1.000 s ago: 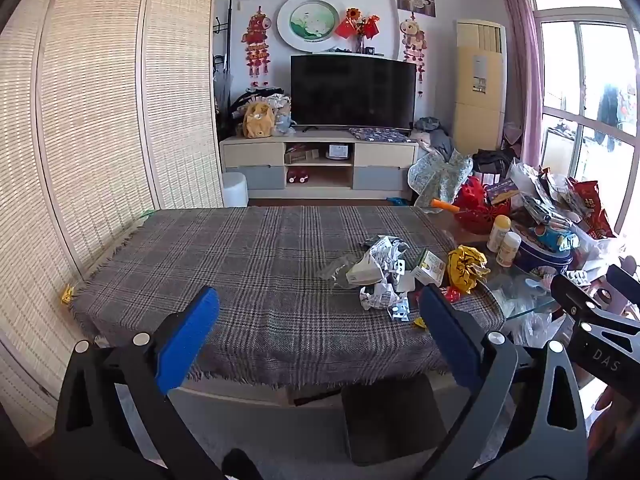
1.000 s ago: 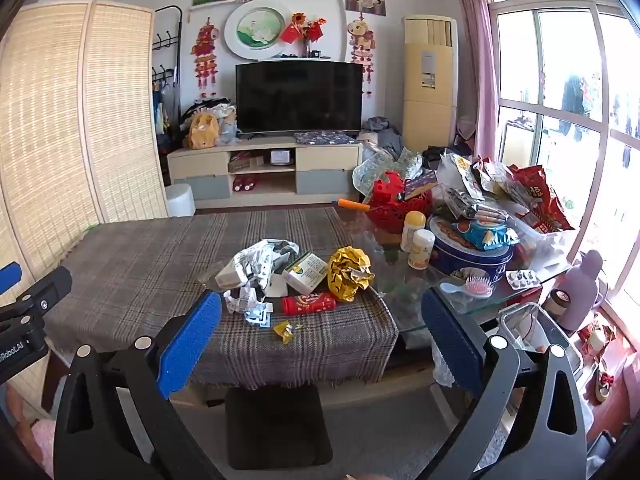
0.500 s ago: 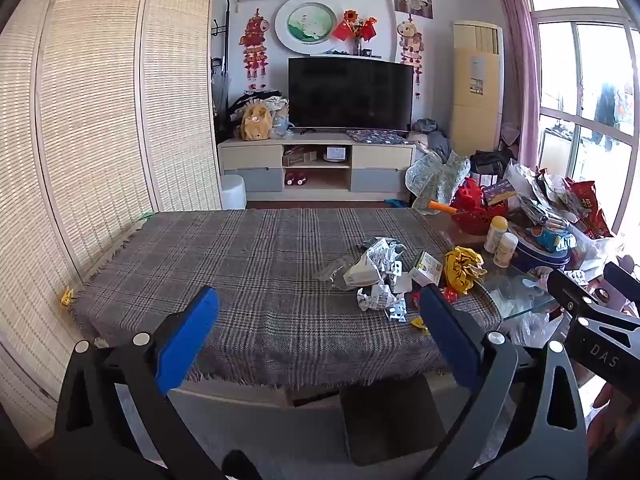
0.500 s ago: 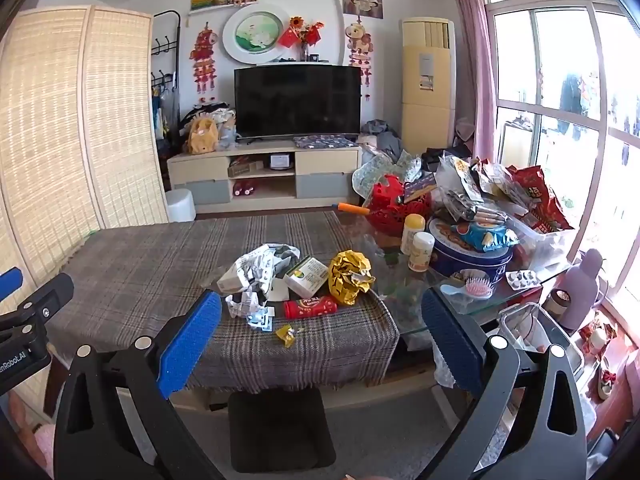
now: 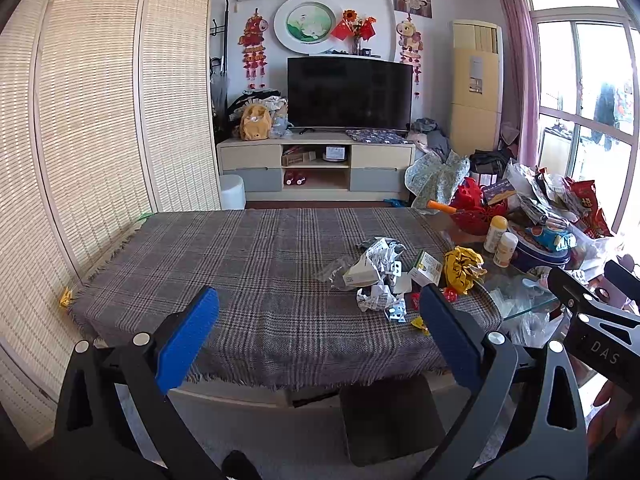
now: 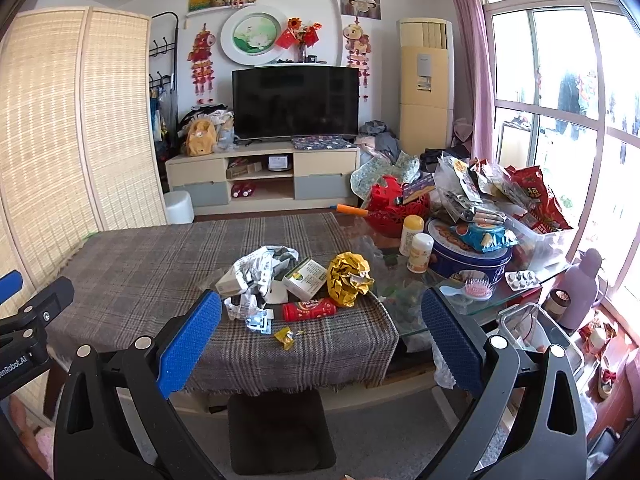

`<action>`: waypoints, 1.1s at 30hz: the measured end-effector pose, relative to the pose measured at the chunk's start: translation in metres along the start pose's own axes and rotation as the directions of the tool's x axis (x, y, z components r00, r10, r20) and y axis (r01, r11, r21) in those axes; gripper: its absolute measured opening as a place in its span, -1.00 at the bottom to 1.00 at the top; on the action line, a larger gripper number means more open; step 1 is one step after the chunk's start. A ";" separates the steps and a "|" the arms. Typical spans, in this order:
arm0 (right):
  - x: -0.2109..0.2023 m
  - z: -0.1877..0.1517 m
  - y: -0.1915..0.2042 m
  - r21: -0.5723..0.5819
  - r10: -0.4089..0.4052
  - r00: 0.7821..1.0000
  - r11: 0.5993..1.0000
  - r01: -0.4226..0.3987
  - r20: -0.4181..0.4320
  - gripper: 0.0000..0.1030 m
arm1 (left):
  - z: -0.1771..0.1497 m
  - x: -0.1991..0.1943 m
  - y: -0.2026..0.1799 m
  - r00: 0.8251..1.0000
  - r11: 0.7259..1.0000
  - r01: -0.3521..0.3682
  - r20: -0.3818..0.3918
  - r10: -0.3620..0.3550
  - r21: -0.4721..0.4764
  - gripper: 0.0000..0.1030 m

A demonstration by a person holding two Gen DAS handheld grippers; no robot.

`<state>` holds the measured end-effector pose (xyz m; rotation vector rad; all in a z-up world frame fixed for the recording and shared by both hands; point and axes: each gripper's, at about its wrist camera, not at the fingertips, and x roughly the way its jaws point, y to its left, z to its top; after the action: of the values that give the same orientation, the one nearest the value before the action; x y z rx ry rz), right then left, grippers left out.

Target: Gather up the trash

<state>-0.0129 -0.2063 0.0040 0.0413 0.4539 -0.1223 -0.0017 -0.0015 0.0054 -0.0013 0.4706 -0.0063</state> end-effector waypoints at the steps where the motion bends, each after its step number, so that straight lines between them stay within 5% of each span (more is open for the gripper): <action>1: 0.000 0.000 0.000 0.001 0.000 1.000 1.000 0.000 0.000 0.94 | 0.000 0.001 0.000 1.000 1.000 0.000 0.000 0.000 0.000 0.84; 33: -0.001 0.003 0.001 0.004 0.003 1.000 1.000 -0.003 0.012 0.94 | 0.001 0.000 0.000 1.000 1.000 0.002 0.003 -0.002 -0.002 0.84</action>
<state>-0.0120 -0.2052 0.0075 0.0446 0.4421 -0.1206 -0.0016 -0.0020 0.0063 -0.0044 0.4681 -0.0081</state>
